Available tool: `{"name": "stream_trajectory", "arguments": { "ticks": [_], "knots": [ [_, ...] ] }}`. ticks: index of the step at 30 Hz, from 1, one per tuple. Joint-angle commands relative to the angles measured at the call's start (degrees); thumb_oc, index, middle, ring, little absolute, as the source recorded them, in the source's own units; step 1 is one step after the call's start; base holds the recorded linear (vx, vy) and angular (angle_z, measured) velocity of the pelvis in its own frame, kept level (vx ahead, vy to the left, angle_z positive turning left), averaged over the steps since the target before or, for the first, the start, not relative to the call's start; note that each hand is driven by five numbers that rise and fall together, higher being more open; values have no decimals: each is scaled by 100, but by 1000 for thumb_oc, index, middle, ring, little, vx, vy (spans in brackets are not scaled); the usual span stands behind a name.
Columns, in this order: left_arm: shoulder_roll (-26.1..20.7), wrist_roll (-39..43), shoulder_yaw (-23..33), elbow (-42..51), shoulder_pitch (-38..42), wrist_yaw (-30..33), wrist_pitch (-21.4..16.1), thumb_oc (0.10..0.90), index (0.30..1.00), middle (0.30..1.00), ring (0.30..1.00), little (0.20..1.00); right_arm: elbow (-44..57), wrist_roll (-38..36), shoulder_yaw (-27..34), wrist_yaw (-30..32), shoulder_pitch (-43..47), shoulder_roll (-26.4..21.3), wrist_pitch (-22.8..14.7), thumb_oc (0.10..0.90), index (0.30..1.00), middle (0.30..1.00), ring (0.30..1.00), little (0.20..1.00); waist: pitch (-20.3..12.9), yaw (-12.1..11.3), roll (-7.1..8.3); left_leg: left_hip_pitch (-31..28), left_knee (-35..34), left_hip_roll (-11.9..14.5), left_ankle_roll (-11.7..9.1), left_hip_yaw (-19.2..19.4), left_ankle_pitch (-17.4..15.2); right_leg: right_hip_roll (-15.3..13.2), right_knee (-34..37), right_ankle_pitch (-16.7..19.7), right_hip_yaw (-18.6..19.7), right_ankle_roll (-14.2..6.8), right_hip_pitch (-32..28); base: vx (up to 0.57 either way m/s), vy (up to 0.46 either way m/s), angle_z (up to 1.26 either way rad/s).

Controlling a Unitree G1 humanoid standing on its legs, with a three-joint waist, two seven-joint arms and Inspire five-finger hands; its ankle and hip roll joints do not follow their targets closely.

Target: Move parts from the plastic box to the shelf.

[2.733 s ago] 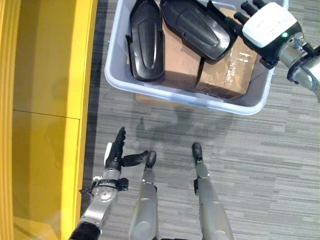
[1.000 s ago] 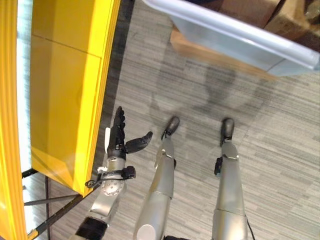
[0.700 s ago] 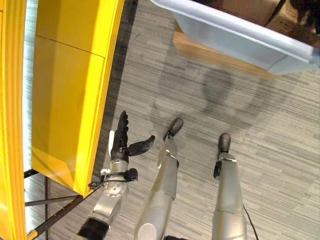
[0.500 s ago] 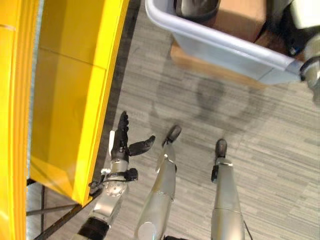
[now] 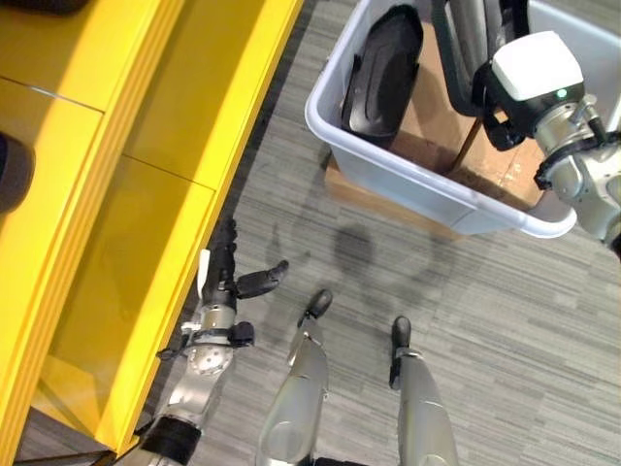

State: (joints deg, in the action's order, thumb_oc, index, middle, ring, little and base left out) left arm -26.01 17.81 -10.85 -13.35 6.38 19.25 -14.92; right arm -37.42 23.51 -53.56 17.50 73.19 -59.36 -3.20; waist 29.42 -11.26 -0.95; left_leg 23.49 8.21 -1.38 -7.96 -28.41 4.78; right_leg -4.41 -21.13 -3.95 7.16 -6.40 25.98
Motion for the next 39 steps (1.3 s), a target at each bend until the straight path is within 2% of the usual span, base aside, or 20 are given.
{"name": "stream_trajectory", "arguments": {
  "ticks": [1,7,10,13,17,21,25,29,39],
  "knots": [
    [-387,135,146,287,19,-136,-334,900,1000,1000,1000,1000,105,-262,297,445,502,-375,33,400,300,300,300,300,-658,-60,439,-406,-440,-4,334,274,70,-232,755,280,-343,11,-607,45,-7,-4],
    [-440,141,244,314,-179,-306,-241,900,1000,1000,1000,1000,379,-266,683,390,69,-416,15,400,300,300,300,300,-1063,18,529,-849,-913,149,335,255,206,-259,1146,388,-543,-32,-1046,39,-10,4],
    [-385,96,311,366,-320,-431,-138,900,1000,1000,1000,1000,854,-297,1279,353,-574,-341,-41,400,300,300,300,300,-1389,141,563,-1138,-1150,246,340,301,236,-252,1362,481,-621,-61,-1291,45,-7,5],
    [-359,60,338,402,-423,-495,-99,900,1000,1000,1000,1000,1163,-239,1606,337,-994,-266,-67,400,300,300,300,300,-1526,186,580,-1276,-1226,281,346,341,229,-242,1460,524,-625,-68,-1415,32,0,2],
    [-307,-5,403,515,-695,-627,0,900,1000,1000,1000,1000,1804,-207,2357,230,-1960,-24,-181,400,300,300,300,300,-1815,293,598,-1506,-1271,332,371,450,148,-209,1631,616,-576,-94,-1611,40,5,-11],
    [-186,-124,417,574,-919,-750,68,900,1000,1000,1000,1000,2357,-350,3114,116,-3077,553,-382,400,300,300,300,300,-2151,496,590,-1756,-1307,398,405,613,23,-194,1786,692,-441,-165,-1788,52,6,-24],
    [-8,-187,418,558,-1066,-785,119,900,1000,1000,1000,1000,2824,-429,3550,0,-3950,1083,-509,400,300,300,300,300,-2399,621,593,-1944,-1315,452,441,785,-83,-167,1851,728,-288,-195,-1885,43,10,-22],
    [50,-346,445,645,-1130,-793,121,900,1000,1000,1000,1000,3262,-542,3889,-86,-4530,1396,-652,400,300,300,300,300,-2567,755,572,-2051,-1321,479,453,884,-102,-155,1853,765,-163,-214,-1921,40,3,-30],
    [107,-578,337,743,-1134,-787,68,900,1000,1000,1000,1000,3630,-656,4079,-213,-5292,1772,-809,400,300,300,300,300,-2810,950,555,-2188,-1321,536,457,1077,-192,-140,1994,833,7,-246,-2007,7,-3,-12]
  ]
}}
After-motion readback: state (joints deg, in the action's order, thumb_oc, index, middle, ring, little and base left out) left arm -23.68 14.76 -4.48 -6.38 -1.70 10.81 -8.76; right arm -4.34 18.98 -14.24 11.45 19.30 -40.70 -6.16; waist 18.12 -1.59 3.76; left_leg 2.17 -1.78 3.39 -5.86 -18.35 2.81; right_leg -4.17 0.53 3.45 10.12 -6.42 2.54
